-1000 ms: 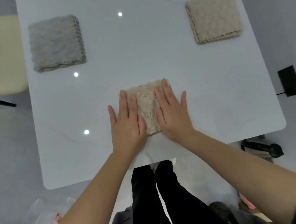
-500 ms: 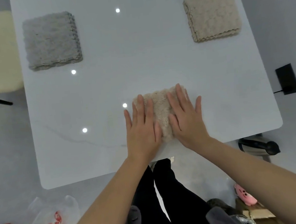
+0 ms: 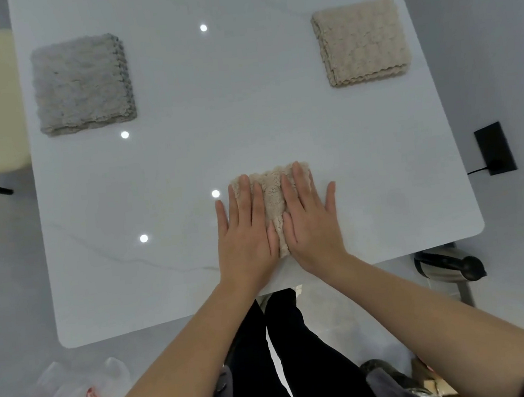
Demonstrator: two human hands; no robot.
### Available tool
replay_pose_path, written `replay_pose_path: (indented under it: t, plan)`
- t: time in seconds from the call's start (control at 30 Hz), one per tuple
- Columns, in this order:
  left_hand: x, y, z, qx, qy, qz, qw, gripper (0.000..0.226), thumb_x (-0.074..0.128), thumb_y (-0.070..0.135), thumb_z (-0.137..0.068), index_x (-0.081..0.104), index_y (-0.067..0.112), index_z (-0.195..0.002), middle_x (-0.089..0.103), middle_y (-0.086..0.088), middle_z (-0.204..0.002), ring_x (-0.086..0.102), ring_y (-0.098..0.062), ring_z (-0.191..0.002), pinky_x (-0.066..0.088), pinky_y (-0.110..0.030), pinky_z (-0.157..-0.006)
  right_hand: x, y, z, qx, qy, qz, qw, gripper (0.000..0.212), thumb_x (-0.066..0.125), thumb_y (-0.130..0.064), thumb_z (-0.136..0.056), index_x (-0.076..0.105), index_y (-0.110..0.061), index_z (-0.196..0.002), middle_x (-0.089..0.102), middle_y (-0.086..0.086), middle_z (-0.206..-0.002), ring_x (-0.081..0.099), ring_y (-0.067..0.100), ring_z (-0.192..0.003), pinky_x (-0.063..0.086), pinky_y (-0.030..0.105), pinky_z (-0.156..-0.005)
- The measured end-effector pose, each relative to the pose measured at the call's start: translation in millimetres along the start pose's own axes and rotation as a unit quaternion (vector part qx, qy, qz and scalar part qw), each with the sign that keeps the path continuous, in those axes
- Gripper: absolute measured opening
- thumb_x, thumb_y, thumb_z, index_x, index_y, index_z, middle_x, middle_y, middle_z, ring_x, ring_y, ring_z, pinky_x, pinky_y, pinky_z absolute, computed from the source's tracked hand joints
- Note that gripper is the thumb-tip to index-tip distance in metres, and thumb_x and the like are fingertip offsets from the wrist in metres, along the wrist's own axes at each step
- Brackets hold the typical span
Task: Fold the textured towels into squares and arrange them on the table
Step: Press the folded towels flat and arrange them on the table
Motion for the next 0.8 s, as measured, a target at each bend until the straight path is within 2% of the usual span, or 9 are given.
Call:
replay_pose_path:
  t: [0.13, 0.33, 0.4, 0.47, 0.5, 0.57, 0.63, 0.73, 0.8]
  plan:
    - [-2, -6, 1, 0.020, 0.005, -0.009, 1.000, 0.060, 0.029, 0.030, -0.096, 0.021, 0.004, -0.150, 0.018, -0.017, -0.158, 0.019, -0.034, -0.145, 0.008, -0.051, -0.117, -2, 7, 1, -0.016, 0.002, 0.019, 1.000, 0.058, 0.022, -0.029, -0.097, 0.023, -0.010, -0.152, 0.011, 0.011, -0.161, 0.015, 0.026, -0.148, 0.004, 0.061, -0.115]
    - [-7, -7, 1, 0.031, -0.014, -0.039, 0.999, 0.060, 0.030, 0.032, -0.095, 0.027, 0.006, -0.149, 0.022, -0.015, -0.157, 0.019, -0.035, -0.145, 0.005, -0.055, -0.117, -8, 9, 2, -0.038, 0.000, 0.035, 0.999, 0.057, 0.024, -0.032, -0.098, 0.024, -0.013, -0.151, 0.016, 0.012, -0.160, 0.017, 0.033, -0.147, 0.010, 0.068, -0.112]
    - [-20, -22, -6, 0.056, -0.011, -0.037, 0.998, 0.060, 0.030, 0.034, -0.094, 0.029, 0.008, -0.148, 0.024, -0.013, -0.157, 0.015, -0.034, -0.146, 0.004, -0.057, -0.117, -19, 25, 7, -0.075, 0.003, 0.043, 0.996, 0.057, 0.026, -0.036, -0.099, 0.019, -0.017, -0.152, 0.014, 0.013, -0.161, 0.011, 0.034, -0.148, 0.009, 0.069, -0.111]
    - [-34, -35, -22, 0.077, -0.006, -0.005, 0.997, 0.059, 0.030, 0.033, -0.096, 0.027, 0.009, -0.149, 0.021, -0.011, -0.158, 0.010, -0.031, -0.147, 0.004, -0.053, -0.118, -30, 37, 12, -0.177, 0.008, 0.051, 0.983, 0.055, 0.031, -0.035, -0.100, 0.021, -0.016, -0.151, 0.017, 0.014, -0.159, 0.012, 0.034, -0.147, 0.011, 0.069, -0.110]
    - [-40, -38, -33, 0.097, -0.006, 0.004, 0.995, 0.058, 0.029, 0.033, -0.097, 0.026, 0.009, -0.150, 0.020, -0.011, -0.159, 0.009, -0.029, -0.148, 0.004, -0.051, -0.119, -32, 40, 15, -0.258, 0.009, 0.067, 0.964, 0.053, 0.034, -0.031, -0.100, 0.026, -0.014, -0.150, 0.022, 0.014, -0.158, 0.016, 0.034, -0.147, 0.014, 0.067, -0.111]
    - [-50, -37, -61, 0.167, -0.016, -0.005, 0.986, 0.056, 0.027, 0.033, -0.099, 0.024, 0.012, -0.151, 0.018, -0.008, -0.159, 0.009, -0.026, -0.148, 0.007, -0.051, -0.119, -29, 36, 18, -0.423, -0.002, 0.102, 0.900, 0.050, 0.041, -0.022, -0.098, 0.034, -0.014, -0.147, 0.030, 0.011, -0.155, 0.024, 0.031, -0.145, 0.018, 0.060, -0.114]
    - [-52, -29, -87, 0.269, -0.049, -0.033, 0.961, 0.055, 0.022, 0.034, -0.101, 0.021, 0.016, -0.152, 0.016, -0.005, -0.160, 0.008, -0.024, -0.148, 0.006, -0.049, -0.119, -22, 27, 14, -0.532, -0.017, 0.109, 0.839, 0.050, 0.042, -0.014, -0.097, 0.034, -0.013, -0.147, 0.030, 0.008, -0.155, 0.025, 0.027, -0.145, 0.019, 0.054, -0.116]
    - [-40, -19, -110, 0.397, -0.107, -0.093, 0.907, 0.053, 0.015, 0.037, -0.102, 0.016, 0.023, -0.153, 0.013, 0.000, -0.161, 0.004, -0.021, -0.149, 0.002, -0.047, -0.120, -10, 16, 3, -0.609, -0.032, 0.124, 0.782, 0.052, 0.043, -0.008, -0.097, 0.033, -0.008, -0.148, 0.028, 0.009, -0.157, 0.022, 0.025, -0.146, 0.014, 0.048, -0.119]
    - [-31, -19, -115, 0.416, -0.126, -0.111, 0.894, 0.053, 0.011, 0.038, -0.102, 0.014, 0.026, -0.153, 0.013, 0.003, -0.161, 0.003, -0.020, -0.149, -0.001, -0.049, -0.119, -4, 17, -5, -0.634, -0.042, 0.139, 0.760, 0.052, 0.045, -0.009, -0.097, 0.032, -0.006, -0.148, 0.028, 0.010, -0.157, 0.023, 0.026, -0.146, 0.013, 0.047, -0.120]
Point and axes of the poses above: each hand's wrist, its own z-axis away from the middle knuckle, its own x-axis out of the palm, y = z × x, the point moved 1 cm from there along -z, towards the middle knuckle
